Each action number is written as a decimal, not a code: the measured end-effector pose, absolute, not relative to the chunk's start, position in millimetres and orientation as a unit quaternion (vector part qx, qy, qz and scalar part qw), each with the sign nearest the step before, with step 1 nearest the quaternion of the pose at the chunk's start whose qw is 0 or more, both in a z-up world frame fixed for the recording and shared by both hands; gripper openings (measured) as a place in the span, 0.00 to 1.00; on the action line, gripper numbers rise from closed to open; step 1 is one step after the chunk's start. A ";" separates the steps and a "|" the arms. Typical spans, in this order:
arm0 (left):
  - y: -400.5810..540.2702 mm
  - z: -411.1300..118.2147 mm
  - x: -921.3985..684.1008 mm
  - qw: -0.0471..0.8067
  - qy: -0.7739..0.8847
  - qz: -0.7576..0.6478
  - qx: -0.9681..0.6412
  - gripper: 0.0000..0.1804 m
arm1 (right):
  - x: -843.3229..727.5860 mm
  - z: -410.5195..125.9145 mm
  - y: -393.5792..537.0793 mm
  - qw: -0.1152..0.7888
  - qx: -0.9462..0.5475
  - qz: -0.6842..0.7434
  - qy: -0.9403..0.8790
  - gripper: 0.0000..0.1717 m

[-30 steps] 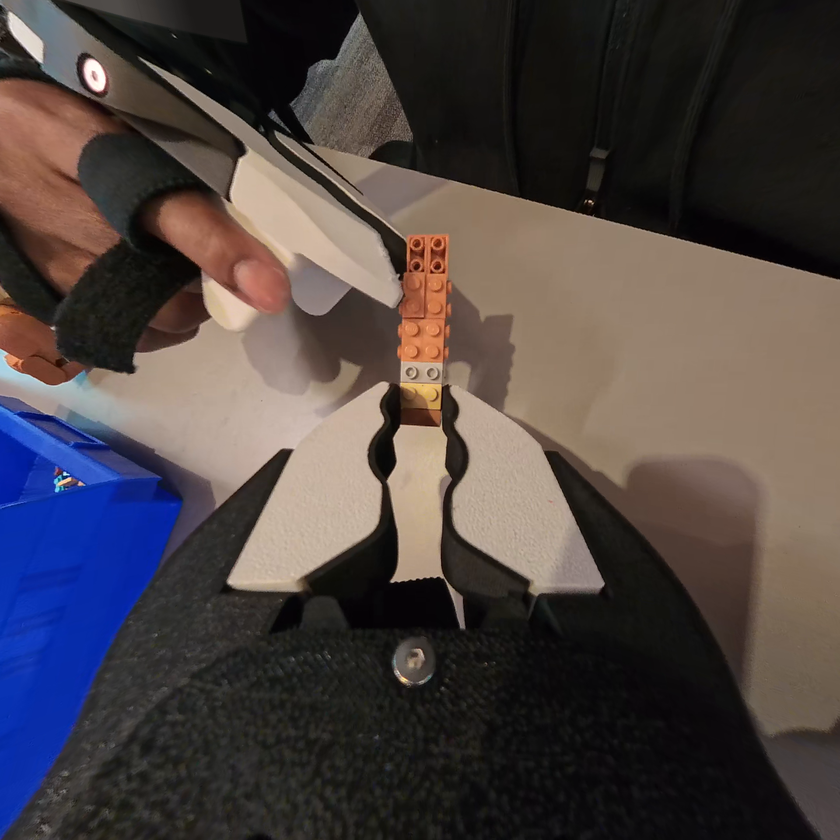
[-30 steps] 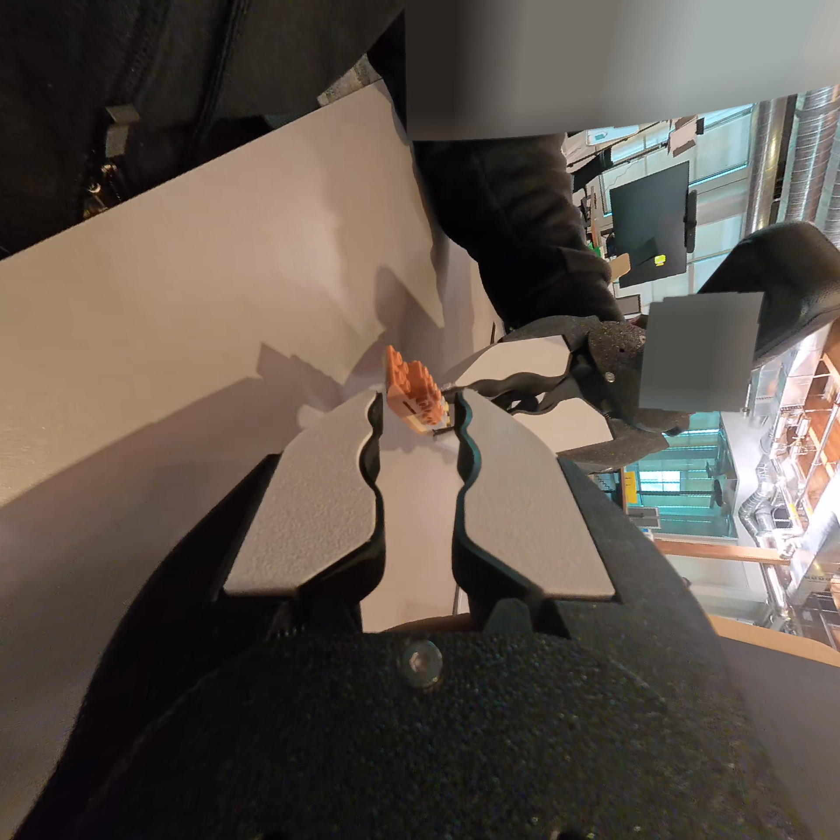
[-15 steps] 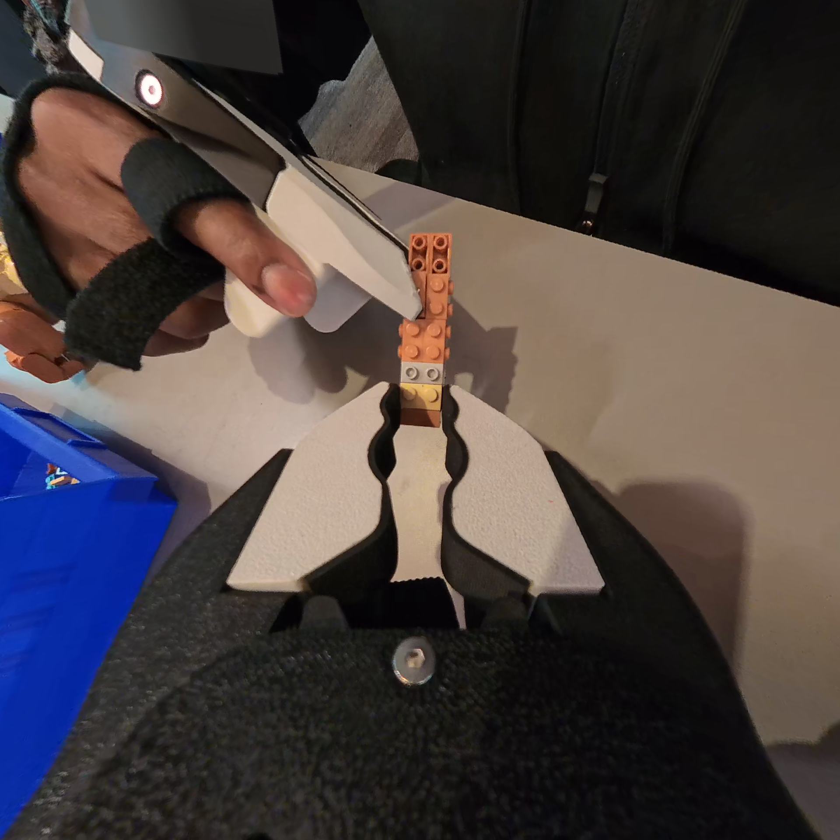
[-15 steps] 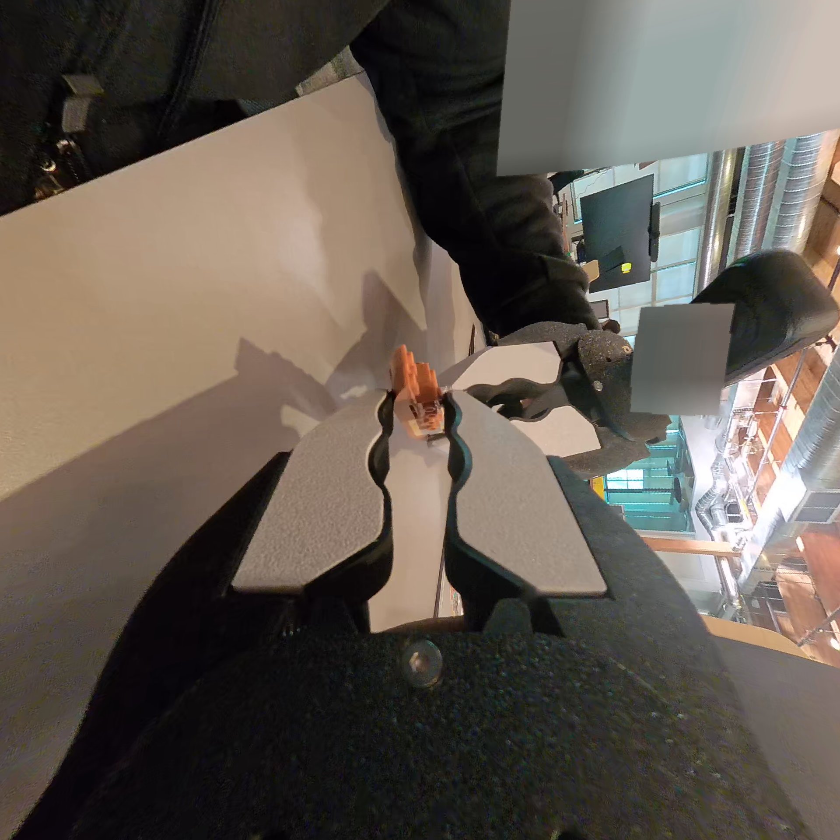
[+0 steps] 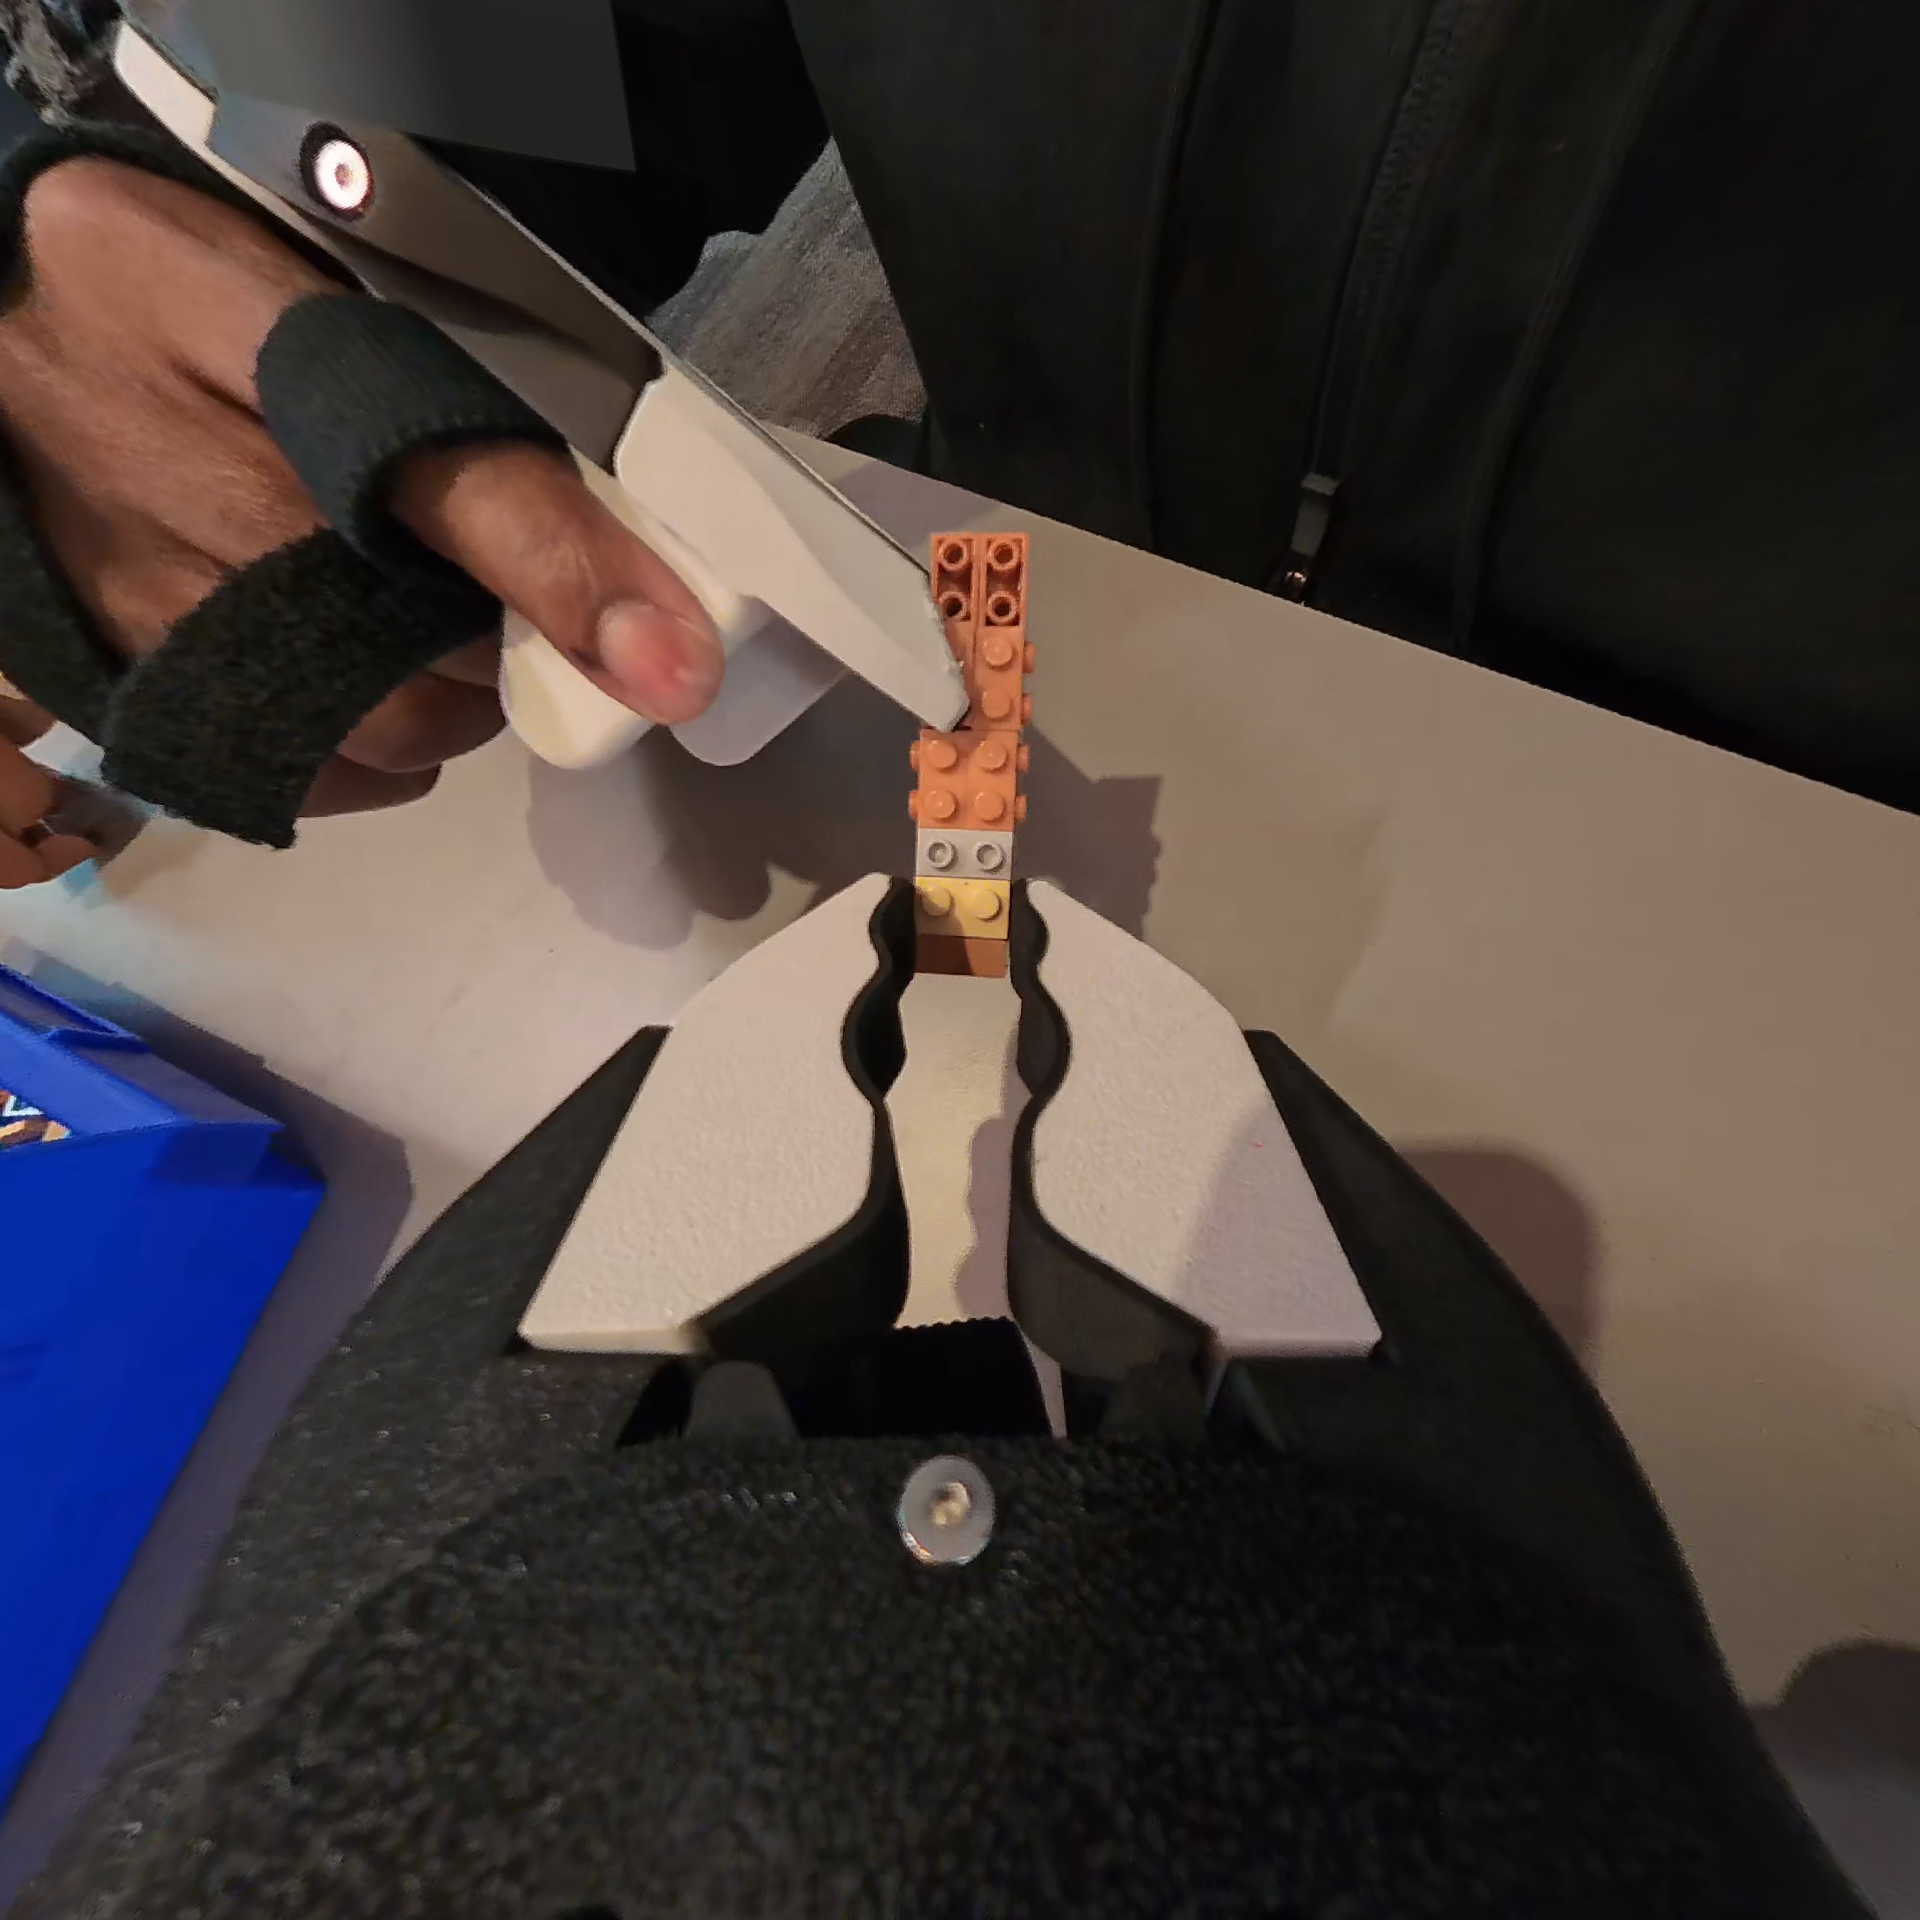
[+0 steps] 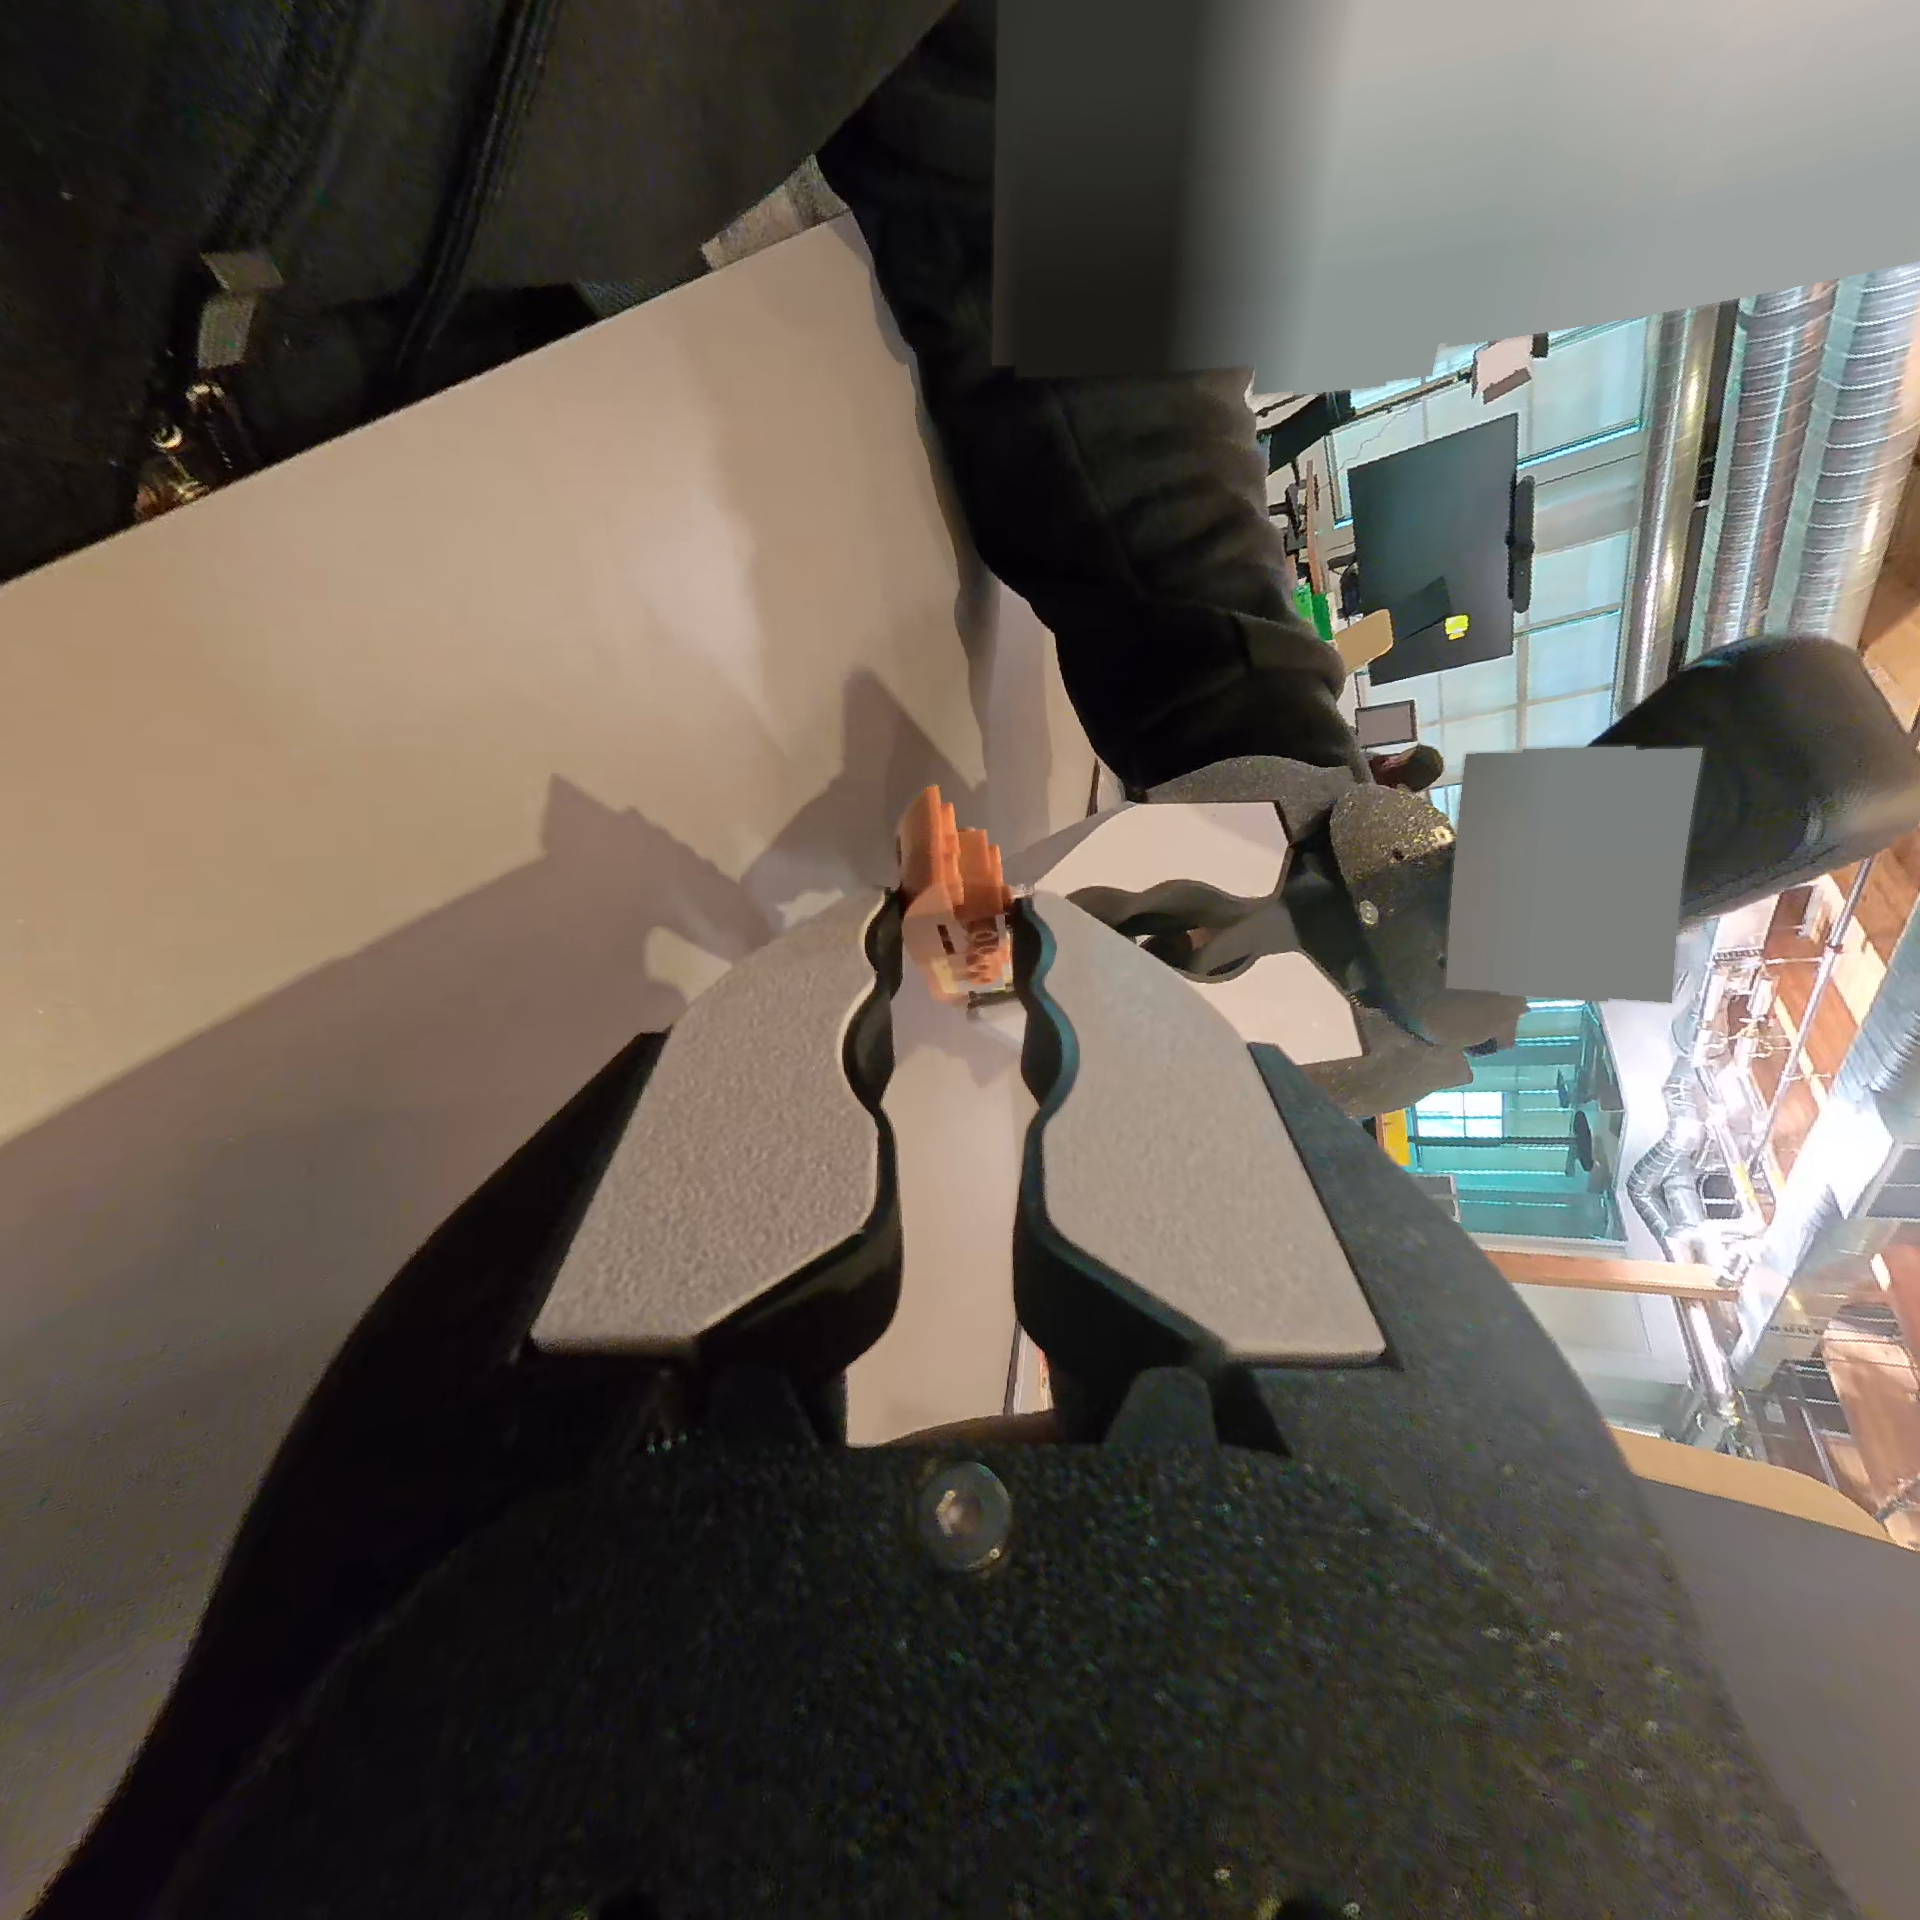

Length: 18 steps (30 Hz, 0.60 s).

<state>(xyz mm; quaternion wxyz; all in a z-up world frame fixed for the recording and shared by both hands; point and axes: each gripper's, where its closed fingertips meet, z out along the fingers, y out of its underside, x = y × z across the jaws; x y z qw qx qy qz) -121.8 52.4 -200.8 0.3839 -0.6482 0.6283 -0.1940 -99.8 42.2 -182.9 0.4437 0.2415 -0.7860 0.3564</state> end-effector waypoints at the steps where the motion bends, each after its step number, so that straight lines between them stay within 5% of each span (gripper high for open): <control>1: 52.5 -201.5 -122.0 0.383 0.628 -0.194 -0.649 0.09 | -99.9 -183.4 42.4 0.443 0.242 0.354 -0.787 0.12; 18: 52.2 -206.3 -120.0 0.374 0.624 -0.207 -0.654 0.09 | -99.1 -186.3 43.0 0.426 0.234 0.351 -0.800 0.11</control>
